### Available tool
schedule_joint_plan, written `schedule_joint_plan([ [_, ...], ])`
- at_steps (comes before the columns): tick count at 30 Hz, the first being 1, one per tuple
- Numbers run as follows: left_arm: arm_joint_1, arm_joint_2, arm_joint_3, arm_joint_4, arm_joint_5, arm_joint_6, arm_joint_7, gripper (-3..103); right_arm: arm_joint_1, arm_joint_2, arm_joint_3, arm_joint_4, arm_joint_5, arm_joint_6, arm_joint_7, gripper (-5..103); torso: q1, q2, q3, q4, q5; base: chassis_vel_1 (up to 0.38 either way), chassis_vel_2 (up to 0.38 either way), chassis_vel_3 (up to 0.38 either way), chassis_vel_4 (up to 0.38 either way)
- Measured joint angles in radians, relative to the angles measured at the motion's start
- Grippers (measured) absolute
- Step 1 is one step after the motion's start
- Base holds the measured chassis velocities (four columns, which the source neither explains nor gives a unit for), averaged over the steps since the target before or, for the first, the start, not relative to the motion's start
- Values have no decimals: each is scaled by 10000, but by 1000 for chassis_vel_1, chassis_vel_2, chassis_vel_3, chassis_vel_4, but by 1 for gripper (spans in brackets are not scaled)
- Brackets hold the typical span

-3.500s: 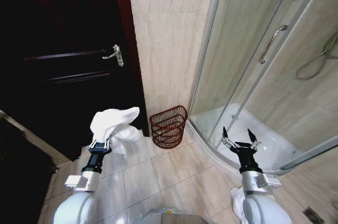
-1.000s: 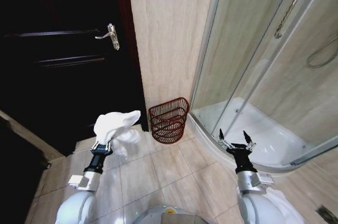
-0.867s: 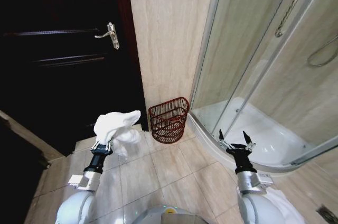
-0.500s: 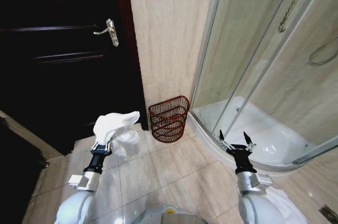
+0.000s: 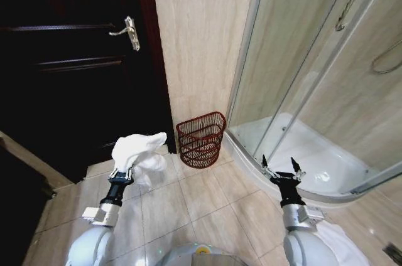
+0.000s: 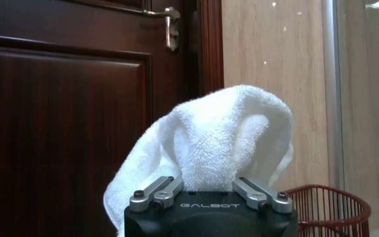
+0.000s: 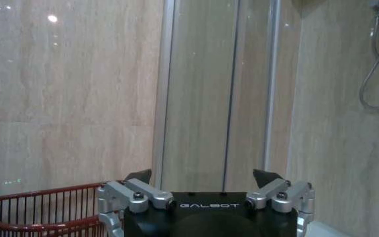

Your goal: Discard the used towel into the hamper.

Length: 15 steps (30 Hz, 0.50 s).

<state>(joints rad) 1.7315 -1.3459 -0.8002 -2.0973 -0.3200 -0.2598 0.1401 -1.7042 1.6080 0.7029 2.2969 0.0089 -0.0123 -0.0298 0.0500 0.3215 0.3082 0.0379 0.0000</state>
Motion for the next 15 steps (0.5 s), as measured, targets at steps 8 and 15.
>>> schedule_joint_plan([
  [8, -235, 45, -5, 381, 141, -1159, 569, 14, 0, 2, 93, -21, -133, -32, -71, 100, -52, -147, -98, 0, 0, 0, 0, 0, 0],
  [15, -232, 45, -3, 382, 141, -1209, 762, 14, 2, 2, 61, -14, -151, -50, -107, 100, -50, -135, -92, 0, 0, 0, 0, 0, 0],
])
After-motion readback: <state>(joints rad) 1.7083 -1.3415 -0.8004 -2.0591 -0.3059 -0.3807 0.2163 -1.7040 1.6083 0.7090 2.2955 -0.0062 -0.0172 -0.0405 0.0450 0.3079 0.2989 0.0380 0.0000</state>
